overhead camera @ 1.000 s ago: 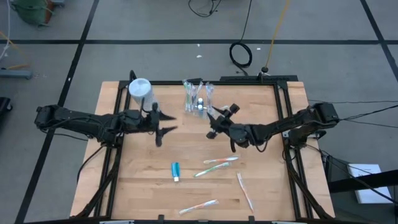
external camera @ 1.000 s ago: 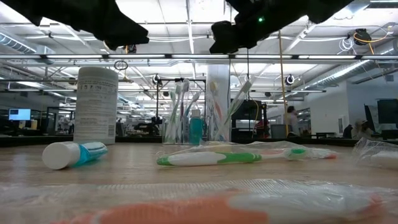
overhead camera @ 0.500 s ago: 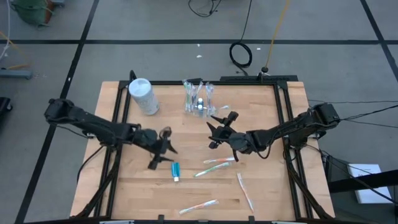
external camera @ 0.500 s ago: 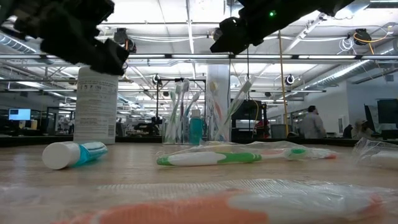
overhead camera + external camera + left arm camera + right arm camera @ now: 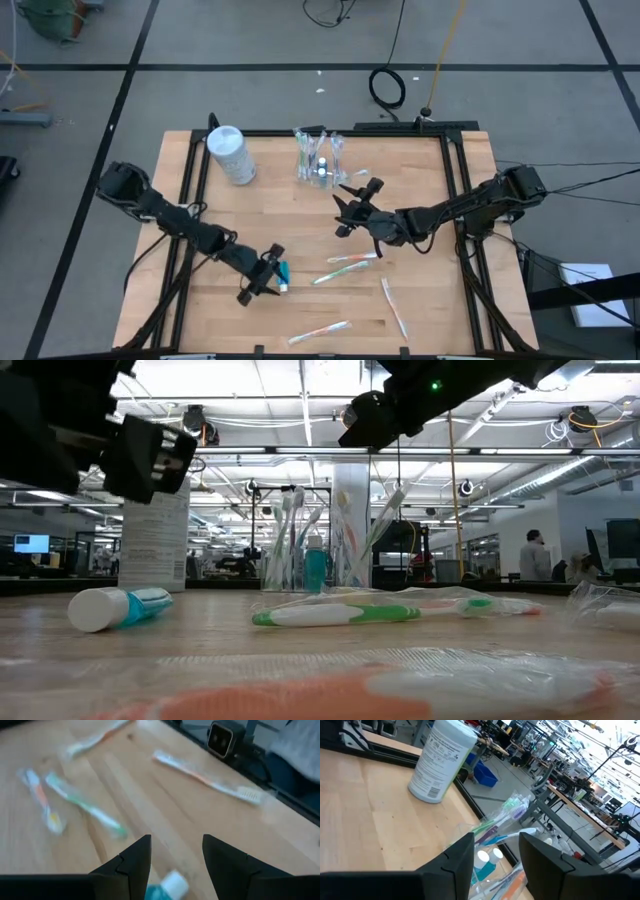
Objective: Pick & Place toothbrushing station
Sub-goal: Put the orange toothbrush into the transparent organizer
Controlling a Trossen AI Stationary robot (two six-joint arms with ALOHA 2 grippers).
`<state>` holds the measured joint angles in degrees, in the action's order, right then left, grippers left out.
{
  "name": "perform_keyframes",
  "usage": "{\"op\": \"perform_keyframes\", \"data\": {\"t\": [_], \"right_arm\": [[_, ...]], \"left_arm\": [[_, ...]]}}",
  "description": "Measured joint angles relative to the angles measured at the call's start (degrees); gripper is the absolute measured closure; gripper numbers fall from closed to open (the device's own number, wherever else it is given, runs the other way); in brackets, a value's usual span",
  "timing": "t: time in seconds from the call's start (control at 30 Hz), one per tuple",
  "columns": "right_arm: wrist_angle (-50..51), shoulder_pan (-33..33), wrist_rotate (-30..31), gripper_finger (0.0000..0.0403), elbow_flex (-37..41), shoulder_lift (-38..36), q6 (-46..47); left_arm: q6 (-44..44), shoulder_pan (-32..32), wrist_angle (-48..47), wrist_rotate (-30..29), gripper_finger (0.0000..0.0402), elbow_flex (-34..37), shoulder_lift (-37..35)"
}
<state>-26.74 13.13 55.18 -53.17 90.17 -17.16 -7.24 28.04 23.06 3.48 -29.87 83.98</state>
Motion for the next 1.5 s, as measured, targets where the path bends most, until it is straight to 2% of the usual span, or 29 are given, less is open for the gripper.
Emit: {"op": "perform_keyframes", "data": {"t": [0.2,0.4,0.5,0.67,0.87,1.0,1.1,1.2,1.4,1.5], "right_arm": [[0.04,0.0,-0.09,0.0255,0.02,0.0,3.73],[0.03,0.0,-0.07,0.0259,0.02,0.0,5.98],[0.02,0.0,-0.04,0.0259,0.02,0.0,5.49],[0.06,0.17,-0.04,0.0259,0.04,0.0,8.45],[1.0,1.24,-0.04,0.0258,0.04,0.0,16.72],[1.57,2.04,-0.09,0.0258,0.04,0.0,17.09],[1.58,2.42,-0.07,0.026,0.04,0.0,17.07],[1.55,2.71,-0.07,0.026,0.04,0.0,17.01],[1.53,2.72,-0.07,0.0257,0.04,0.0,16.94],[1.5,2.71,-0.04,0.0259,0.04,0.0,16.84]], "left_arm": [[3.17,2.65,-1.45,-0.63,0.0218,-7.37,4.4],[4.6,6.83,-2.37,-0.69,0.0218,-15.5,14.66],[5.31,9.16,-1.98,-3.06,0.0218,-18.65,19.82],[10.83,12.74,-1.64,-5.05,0.0218,-23.49,26.64],[14.05,16.98,0.06,-6.42,0.0218,-26.26,31.66],[14.61,17.93,-0.9,-11.44,0.0218,-26.49,32.24],[17.77,17.52,-2.6,-11.42,0.0222,-26.58,32.19],[19.72,16.96,-5.62,-10.99,0.0249,-26.62,32.05],[18.87,15.91,-8.21,-9.08,0.0346,-26.6,30.59],[17.84,15.31,-15.91,-10.91,0.0378,-26.44,26.29]]}}
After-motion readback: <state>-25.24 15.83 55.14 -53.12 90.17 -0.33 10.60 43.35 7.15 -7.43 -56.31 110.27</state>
